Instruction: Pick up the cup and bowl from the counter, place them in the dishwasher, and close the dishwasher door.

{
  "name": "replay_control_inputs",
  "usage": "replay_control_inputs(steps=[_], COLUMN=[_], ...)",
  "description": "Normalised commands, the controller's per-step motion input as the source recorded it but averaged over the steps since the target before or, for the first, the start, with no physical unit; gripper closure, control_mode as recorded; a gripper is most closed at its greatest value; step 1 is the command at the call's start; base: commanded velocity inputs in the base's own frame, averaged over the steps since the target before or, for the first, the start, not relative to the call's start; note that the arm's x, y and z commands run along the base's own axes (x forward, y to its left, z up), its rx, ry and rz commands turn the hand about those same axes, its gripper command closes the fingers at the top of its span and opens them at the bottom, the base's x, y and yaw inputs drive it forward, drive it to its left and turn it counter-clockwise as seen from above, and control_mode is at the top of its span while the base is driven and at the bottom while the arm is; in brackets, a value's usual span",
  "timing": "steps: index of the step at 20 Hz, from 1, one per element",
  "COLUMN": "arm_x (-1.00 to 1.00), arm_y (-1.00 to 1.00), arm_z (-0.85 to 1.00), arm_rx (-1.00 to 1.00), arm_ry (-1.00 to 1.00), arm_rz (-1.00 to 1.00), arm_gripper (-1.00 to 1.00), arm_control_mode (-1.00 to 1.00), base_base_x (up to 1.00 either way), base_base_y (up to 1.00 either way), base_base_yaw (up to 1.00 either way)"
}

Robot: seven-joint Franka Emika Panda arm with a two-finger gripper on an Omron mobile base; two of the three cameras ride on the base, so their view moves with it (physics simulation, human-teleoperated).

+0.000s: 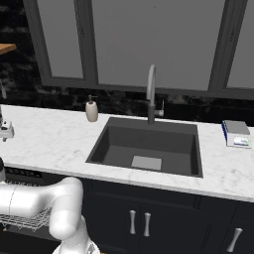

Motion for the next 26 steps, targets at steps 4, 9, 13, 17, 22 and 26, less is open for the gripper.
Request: replay_control_inputs(steps=[4,9,13,17,22,26], arm_x=[0.00,0.00,-0.04,-0.15,-0.31,-0.53], arm_y=[0.00,0.00,0.00,0.00,-0.09,-0.52], arm_z=[-0.37,0.00,0.00,0.00,0.00,0.00], arm_rx=[-0.02,0.00,0.00,0.00,0.00,0.01], arm_ry=[0.00,0.01,0.00,0.00,0.00,-0.02], arm_rz=[-0.02,0.00,0.00,0.00,0.00,-0.07], arm_gripper=[-1.00,1.00,1.00,1.00,1.00,1.00], arm_control_mode=[-1.00,-1.00,-1.00,-1.00,-1.00,-1.00], base_base_x=[0.00,0.00,0.00,0.00,0.00,0.00], base_base_y=[0.00,0.00,0.00,0.00,0.00,0.00], base_base_yaw=[0.00,0.00,0.00,0.00,0.00,0.00])
